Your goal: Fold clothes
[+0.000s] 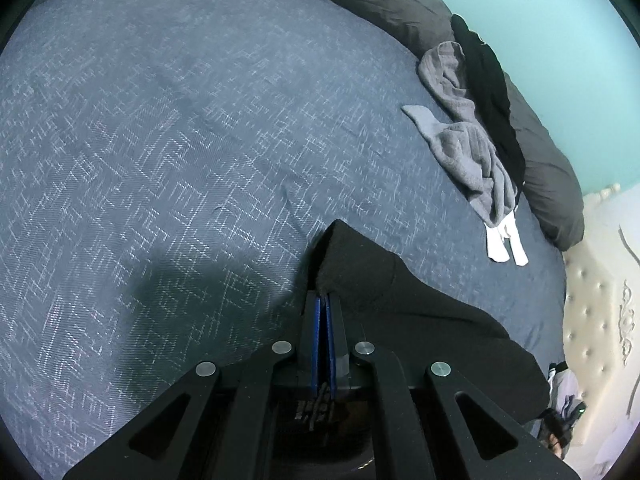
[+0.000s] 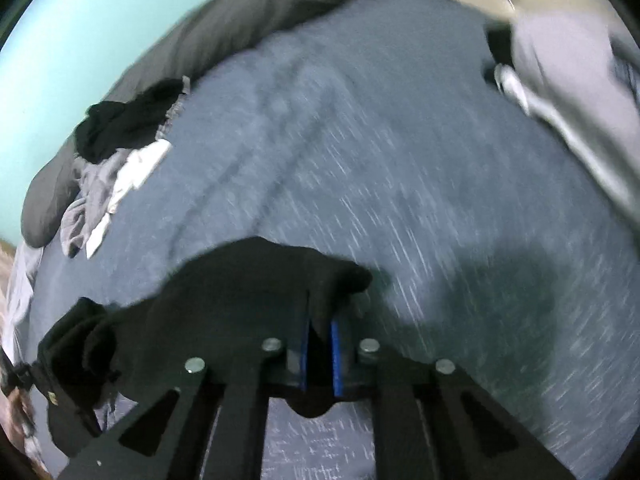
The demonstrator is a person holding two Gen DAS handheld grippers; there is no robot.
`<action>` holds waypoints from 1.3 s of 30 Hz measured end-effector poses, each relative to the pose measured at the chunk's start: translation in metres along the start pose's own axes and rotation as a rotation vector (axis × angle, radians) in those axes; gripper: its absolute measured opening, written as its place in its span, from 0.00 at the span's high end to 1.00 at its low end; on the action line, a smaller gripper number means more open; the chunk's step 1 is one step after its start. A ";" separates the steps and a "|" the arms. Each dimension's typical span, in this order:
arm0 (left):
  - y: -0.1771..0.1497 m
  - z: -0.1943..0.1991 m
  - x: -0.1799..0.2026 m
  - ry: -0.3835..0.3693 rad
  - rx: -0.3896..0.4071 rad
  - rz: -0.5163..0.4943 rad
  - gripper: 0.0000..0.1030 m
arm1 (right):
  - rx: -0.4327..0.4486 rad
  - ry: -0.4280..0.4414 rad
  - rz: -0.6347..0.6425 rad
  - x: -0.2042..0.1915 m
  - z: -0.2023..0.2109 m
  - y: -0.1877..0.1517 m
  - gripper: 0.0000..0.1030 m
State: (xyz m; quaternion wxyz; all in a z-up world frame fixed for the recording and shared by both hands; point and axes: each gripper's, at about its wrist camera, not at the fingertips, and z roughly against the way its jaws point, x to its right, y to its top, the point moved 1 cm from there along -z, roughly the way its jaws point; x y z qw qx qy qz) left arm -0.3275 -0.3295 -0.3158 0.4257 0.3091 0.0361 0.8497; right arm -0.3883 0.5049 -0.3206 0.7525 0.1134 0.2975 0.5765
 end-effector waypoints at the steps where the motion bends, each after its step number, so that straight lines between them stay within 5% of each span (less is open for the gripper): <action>1: 0.000 0.001 0.000 0.000 0.000 0.000 0.97 | 0.049 0.007 0.018 -0.004 0.012 0.010 0.93; 10: 0.003 0.012 0.003 -0.010 0.018 0.012 0.97 | 0.394 -0.015 0.063 -0.006 0.107 0.085 0.94; 19: -0.004 0.010 0.000 0.008 0.004 0.024 0.97 | 0.135 -0.049 0.088 0.019 0.050 0.037 0.90; 30: -0.005 0.011 0.002 0.019 -0.002 0.026 0.97 | -0.040 -0.143 0.241 0.026 0.036 -0.013 0.89; 36: -0.007 0.012 0.003 0.022 -0.003 0.026 0.97 | 0.108 -0.102 0.196 0.019 0.072 -0.004 0.82; 38: -0.006 0.013 0.004 0.022 -0.002 0.025 0.97 | 0.122 -0.087 0.189 0.013 0.075 0.003 0.57; 39: -0.006 0.014 0.005 0.023 -0.002 0.023 0.97 | 0.124 -0.081 0.179 0.009 0.075 0.008 0.54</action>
